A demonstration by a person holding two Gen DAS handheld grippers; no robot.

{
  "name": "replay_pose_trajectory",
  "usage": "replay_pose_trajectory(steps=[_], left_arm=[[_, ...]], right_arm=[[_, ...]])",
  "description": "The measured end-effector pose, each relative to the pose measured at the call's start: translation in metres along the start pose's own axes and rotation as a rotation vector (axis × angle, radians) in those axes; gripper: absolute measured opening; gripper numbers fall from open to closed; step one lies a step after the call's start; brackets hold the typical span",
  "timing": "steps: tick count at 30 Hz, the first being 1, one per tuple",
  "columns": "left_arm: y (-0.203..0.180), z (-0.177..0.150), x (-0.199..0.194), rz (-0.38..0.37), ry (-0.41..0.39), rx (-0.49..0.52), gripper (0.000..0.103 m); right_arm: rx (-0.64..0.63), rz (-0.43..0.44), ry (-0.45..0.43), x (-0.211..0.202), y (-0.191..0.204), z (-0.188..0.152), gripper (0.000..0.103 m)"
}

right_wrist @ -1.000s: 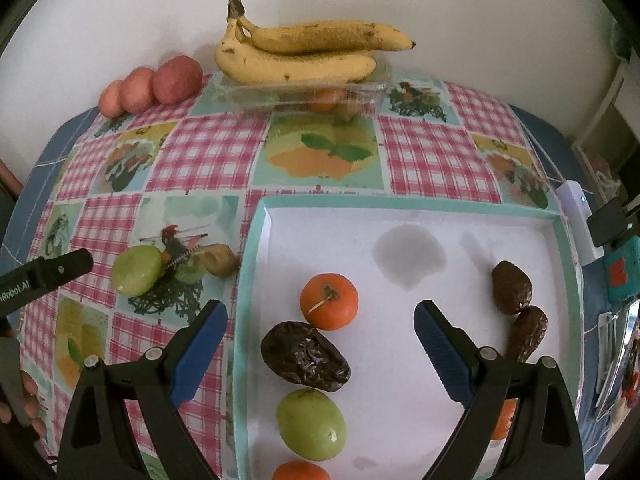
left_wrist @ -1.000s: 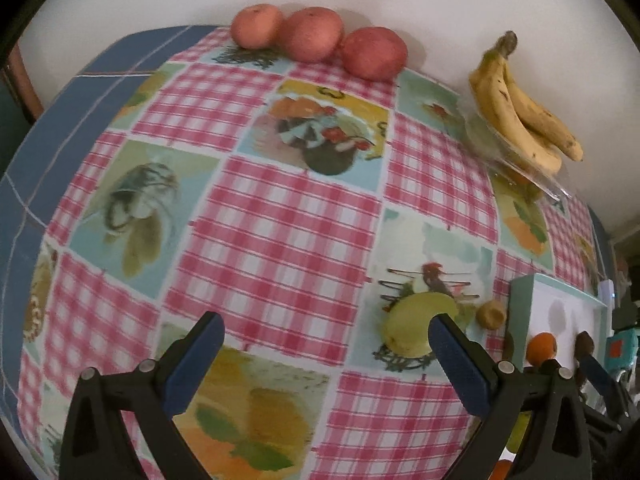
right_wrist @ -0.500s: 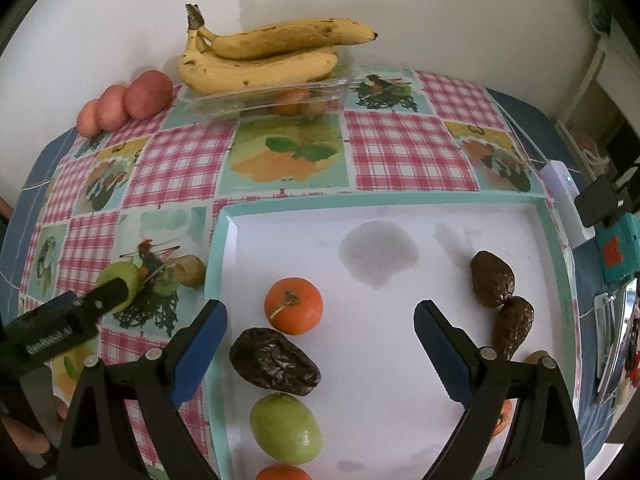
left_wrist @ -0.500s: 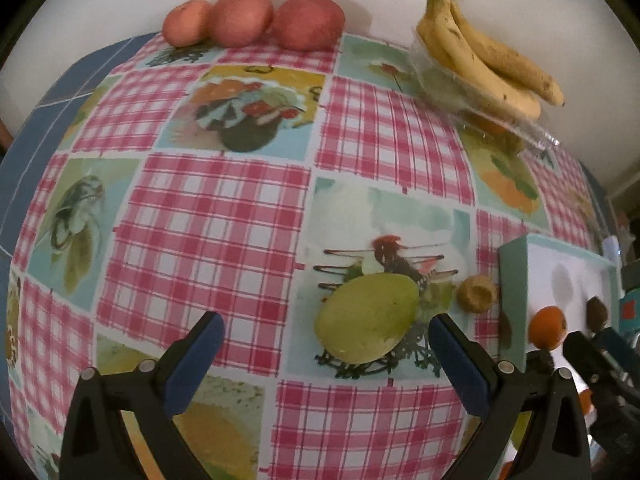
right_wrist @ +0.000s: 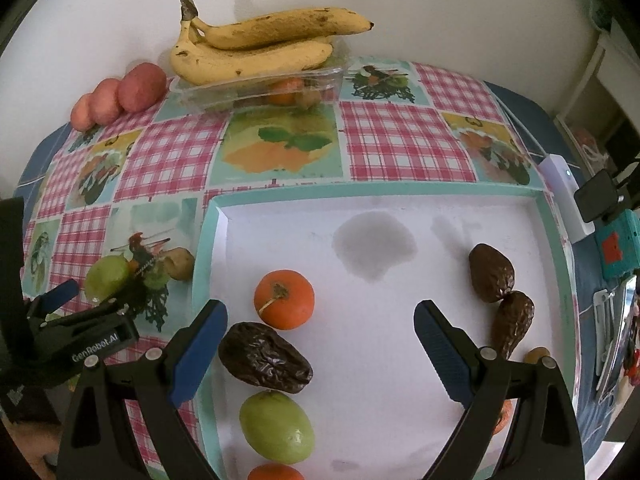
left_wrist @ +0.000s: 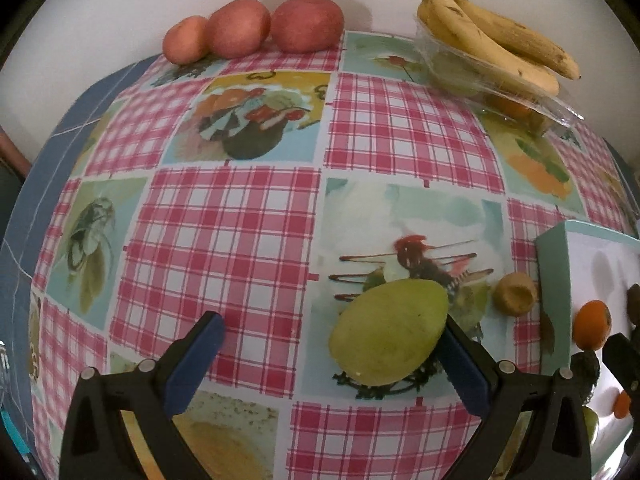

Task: Organize fruits
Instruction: 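Grasp the green pear with the left tool, then hold the green pear in the left tool while the right tool grasps a small brown fruit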

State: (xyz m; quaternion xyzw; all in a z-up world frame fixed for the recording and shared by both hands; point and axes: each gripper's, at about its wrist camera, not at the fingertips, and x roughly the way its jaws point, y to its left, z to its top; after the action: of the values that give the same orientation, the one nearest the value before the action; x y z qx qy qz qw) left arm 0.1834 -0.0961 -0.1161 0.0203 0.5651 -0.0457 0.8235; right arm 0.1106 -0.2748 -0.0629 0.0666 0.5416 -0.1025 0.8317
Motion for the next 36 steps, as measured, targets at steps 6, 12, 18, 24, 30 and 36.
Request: replay_pose_trajectory(steps=[6,12,18,24,30,36], left_arm=[[0.004,0.008,-0.008,-0.012,-0.016,0.001,0.080],[0.002,0.011,-0.015,-0.029,-0.030,0.016,0.044],[0.003,0.009,-0.016,-0.045,-0.029,0.004,0.044],[0.018,0.010,-0.010,-0.035,-0.017,-0.051,0.044],[0.044,0.014,-0.013,-0.039,0.000,-0.139,0.044],[0.080,0.016,-0.013,-0.057,0.009,-0.229,0.044]], right_arm=[[0.002,-0.010,0.002,0.001,0.000,0.000,0.095],[-0.009,-0.016,0.012,0.003,0.002,-0.001,0.095],[-0.007,-0.017,0.013,0.003,0.000,0.000,0.095],[0.002,-0.028,0.019,0.003,-0.001,-0.001,0.095],[0.002,-0.040,0.021,0.004,0.001,-0.001,0.095],[-0.010,-0.034,0.013,0.004,0.004,0.000,0.095]])
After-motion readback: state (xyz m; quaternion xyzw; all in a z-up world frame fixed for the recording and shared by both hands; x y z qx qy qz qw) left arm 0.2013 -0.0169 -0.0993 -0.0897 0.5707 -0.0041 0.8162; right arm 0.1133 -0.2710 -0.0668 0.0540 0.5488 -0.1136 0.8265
